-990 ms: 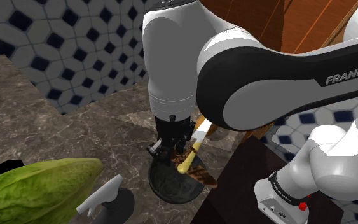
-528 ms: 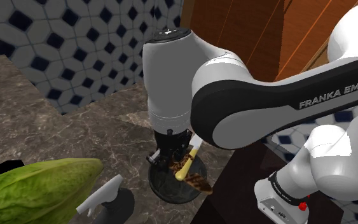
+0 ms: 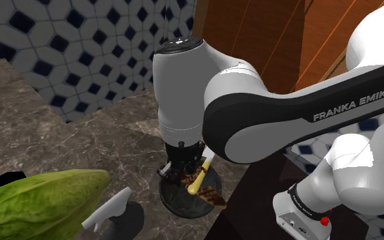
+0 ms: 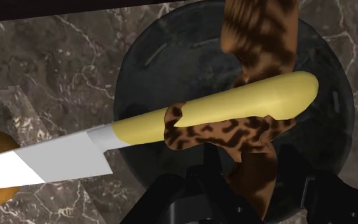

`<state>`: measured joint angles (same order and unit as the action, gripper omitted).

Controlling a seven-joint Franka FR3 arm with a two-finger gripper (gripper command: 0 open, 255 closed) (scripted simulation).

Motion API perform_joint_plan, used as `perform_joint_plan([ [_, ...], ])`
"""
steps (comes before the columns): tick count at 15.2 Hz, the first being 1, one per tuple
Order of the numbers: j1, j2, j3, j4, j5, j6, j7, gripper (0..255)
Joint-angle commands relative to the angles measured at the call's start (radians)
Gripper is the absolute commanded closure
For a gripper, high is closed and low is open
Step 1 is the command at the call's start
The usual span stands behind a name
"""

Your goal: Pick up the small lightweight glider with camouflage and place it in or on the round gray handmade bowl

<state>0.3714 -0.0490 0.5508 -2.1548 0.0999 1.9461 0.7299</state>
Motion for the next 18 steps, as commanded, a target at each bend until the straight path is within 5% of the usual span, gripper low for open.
perform_joint_plan([
  [1, 0.000, 0.000, 0.000, 0.000, 0.000, 0.000, 0.000, 0],
  [6, 0.000, 0.000, 0.000, 0.000, 0.000, 0.000, 0.000, 0],
  [10, -0.006, -0.018, -0.008, 0.112, 0.003, -0.128, -0.004, 0],
  [18, -0.006, -0.018, -0.008, 0.112, 0.003, -0.128, -0.004, 0],
])
